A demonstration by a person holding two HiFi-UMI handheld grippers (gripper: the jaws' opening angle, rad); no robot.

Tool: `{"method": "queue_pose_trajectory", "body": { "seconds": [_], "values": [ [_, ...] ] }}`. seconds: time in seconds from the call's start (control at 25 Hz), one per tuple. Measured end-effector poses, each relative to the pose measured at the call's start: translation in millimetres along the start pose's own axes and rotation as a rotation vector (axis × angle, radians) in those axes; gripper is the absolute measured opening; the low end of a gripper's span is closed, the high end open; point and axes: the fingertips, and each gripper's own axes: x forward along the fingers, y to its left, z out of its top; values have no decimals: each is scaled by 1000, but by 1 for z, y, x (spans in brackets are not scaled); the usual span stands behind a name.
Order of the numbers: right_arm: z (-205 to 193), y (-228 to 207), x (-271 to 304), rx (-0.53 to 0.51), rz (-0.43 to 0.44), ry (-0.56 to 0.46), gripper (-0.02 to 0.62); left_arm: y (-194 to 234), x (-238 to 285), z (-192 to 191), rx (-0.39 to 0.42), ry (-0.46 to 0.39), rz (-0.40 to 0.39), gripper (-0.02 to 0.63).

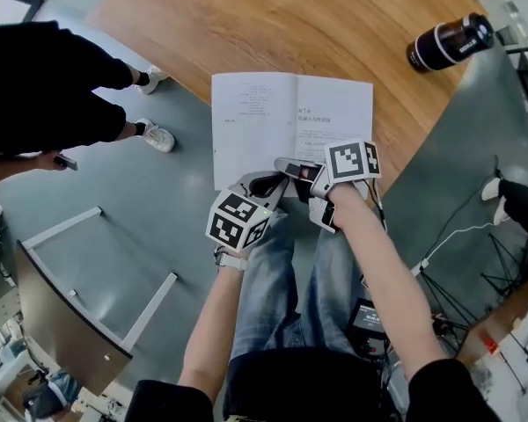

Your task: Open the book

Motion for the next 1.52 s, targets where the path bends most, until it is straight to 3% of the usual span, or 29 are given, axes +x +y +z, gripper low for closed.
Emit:
{"method": "queue_pose_trajectory", "body": {
  "seconds": [0.16,0.36,0.52,0.68,0.88,1.0,1.12,1.32,1.52],
  "values": [
    [5,2,0,-39,-26,25,-15,0,-11,6,30,49,46,6],
    [-12,45,-28,-164,-55,27,-14,-31,-56,12,34,27,28,7],
    [-29,91,-75,-382,-106,-42,-14,-64,-99,17,51,-18,0,7],
    [-37,144,-132,-658,-196,-134,-14,-96,-132,51,95,-127,-58,8],
    [-70,193,-191,-930,-313,-238,-14,-155,-156,87,220,-215,-129,6],
    [-81,217,-222,-1043,-335,-319,-14,-176,-158,109,282,-232,-109,6],
    [-96,223,-251,-1118,-346,-382,-14,-197,-159,112,299,-256,-86,8],
    [-142,216,-300,-1229,-399,-386,-14,-262,-170,109,351,-343,-92,8],
    [-193,214,-348,-1293,-404,-423,-14,-325,-178,90,339,-410,-88,6]
  ]
}}
